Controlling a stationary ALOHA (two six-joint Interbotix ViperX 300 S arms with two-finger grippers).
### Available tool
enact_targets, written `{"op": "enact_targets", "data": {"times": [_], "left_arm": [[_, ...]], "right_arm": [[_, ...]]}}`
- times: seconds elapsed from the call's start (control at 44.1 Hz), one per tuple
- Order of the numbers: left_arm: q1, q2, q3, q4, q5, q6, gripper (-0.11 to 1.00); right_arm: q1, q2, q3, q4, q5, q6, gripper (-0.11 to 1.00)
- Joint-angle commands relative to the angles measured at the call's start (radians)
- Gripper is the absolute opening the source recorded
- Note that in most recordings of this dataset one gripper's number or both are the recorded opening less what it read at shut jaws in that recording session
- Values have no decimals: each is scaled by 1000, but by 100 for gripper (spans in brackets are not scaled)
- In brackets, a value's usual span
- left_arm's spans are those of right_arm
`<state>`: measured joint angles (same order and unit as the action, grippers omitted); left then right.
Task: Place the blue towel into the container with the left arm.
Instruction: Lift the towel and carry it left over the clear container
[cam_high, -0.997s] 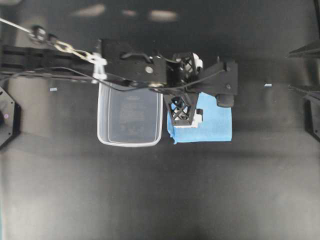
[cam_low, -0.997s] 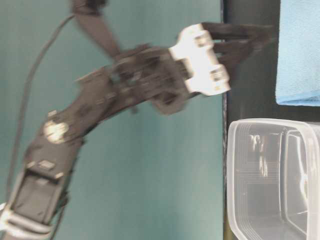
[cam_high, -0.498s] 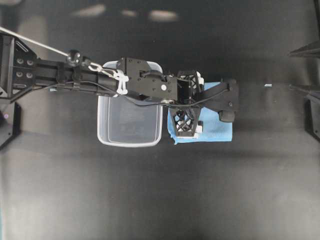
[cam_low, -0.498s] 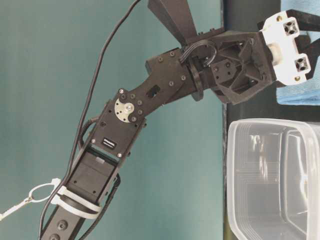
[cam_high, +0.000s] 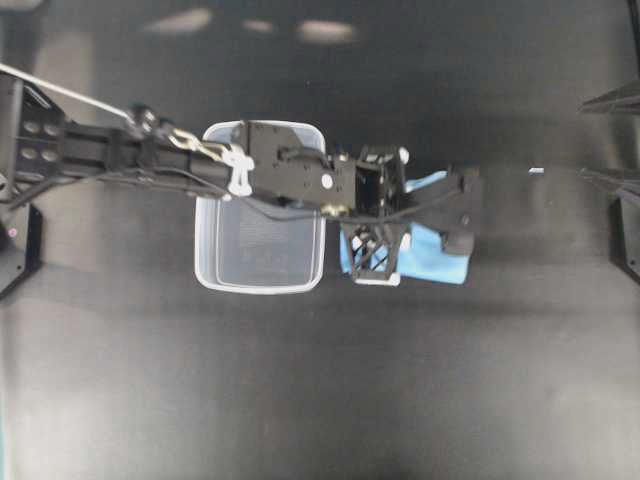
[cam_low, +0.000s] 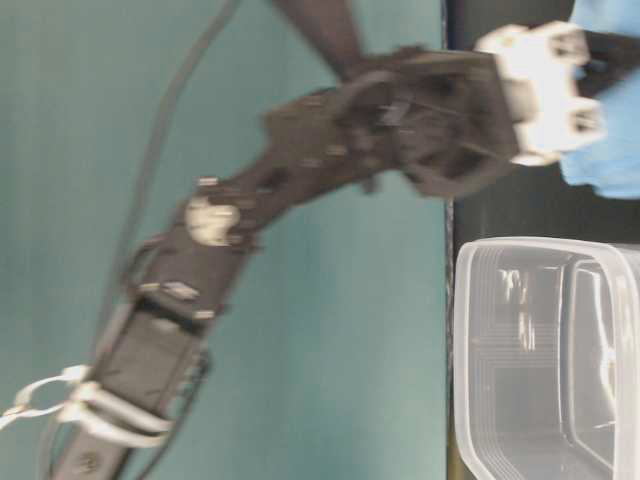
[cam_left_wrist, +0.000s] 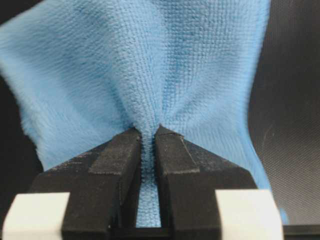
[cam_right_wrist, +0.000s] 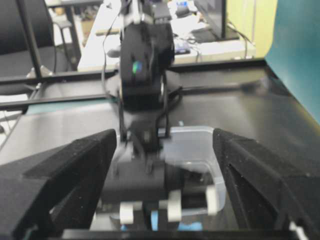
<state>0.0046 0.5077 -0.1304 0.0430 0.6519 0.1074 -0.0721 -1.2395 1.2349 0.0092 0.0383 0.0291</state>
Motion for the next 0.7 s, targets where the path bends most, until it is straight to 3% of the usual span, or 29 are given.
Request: {"op": "enact_targets", "data": {"times": [0.0,0.204,0.362,0.498,0.68], "left_arm": [[-15,-118,-31,3,38,-2,6],[-15,-333,18,3,181,-3,5],[6,-486,146,3,232,-6,5],[28,-591,310,3,218,-17,5],[28,-666,506,3,115,-20,5]], "right_arm": [[-2,6,-11,3,-9,2,75],[-2,6,-11,3,-11,2,75],[-2,6,-9,3,-11,2,75],[-2,6,-8,2,-11,2,75],[-2,6,-6,3,-12,2,75]]}}
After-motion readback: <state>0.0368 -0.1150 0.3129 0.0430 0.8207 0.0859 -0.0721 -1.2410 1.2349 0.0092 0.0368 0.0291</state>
